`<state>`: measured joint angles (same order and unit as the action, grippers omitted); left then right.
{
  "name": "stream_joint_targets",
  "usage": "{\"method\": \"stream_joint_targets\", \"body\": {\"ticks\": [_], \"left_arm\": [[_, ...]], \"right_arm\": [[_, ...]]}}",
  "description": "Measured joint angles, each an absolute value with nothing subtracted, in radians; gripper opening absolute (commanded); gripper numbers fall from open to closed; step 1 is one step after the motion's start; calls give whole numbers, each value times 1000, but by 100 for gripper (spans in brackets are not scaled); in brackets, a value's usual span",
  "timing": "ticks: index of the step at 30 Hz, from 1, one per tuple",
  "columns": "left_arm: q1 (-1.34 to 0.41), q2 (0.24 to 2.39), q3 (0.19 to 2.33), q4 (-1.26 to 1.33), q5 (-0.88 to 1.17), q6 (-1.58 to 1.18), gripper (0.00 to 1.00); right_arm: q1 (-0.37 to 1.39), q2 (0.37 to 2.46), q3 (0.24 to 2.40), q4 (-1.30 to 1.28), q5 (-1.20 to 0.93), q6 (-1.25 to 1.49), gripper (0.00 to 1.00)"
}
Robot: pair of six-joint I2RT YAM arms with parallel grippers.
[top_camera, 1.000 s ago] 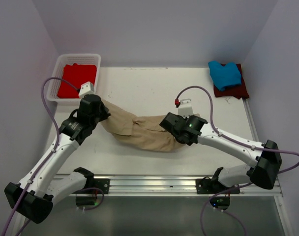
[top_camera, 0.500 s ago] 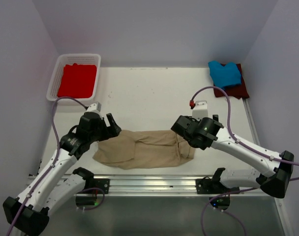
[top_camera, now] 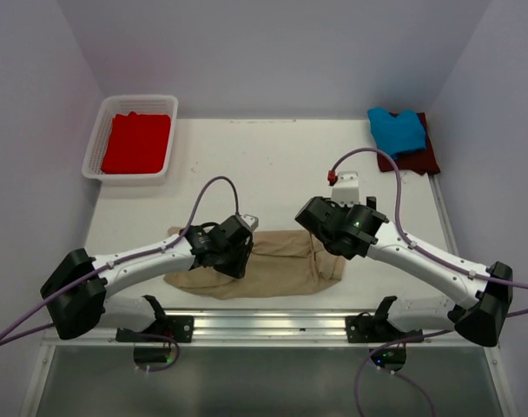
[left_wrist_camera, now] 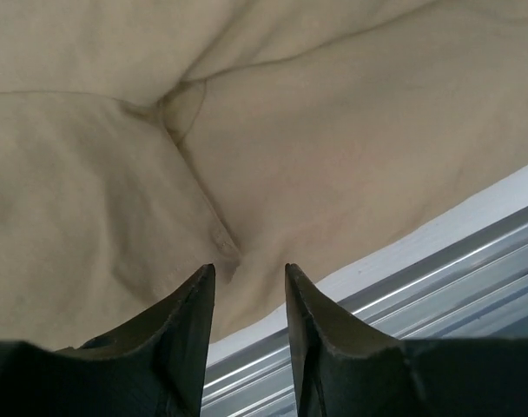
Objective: Fold and stack the t-shirts
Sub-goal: Flatten out the tshirt
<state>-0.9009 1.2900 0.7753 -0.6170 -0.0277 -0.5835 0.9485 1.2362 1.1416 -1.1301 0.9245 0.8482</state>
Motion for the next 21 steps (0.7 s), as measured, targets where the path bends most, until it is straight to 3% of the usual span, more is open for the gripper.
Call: {"method": "stream_joint_targets", "body": {"ticks": [12,16,21], "left_arm": [[-958,1444,774,-619,-164,-595,34],[-958,1447,780,-626,-204,-615,27],[-968,1343,804,-719,-330,-736,39]], "right_arm": [[934,1189,1117,-1077,918,829,94],[928,1185,1100,-1068,912,824,94],[911,1175,1088,-1053,898,810,94]]}}
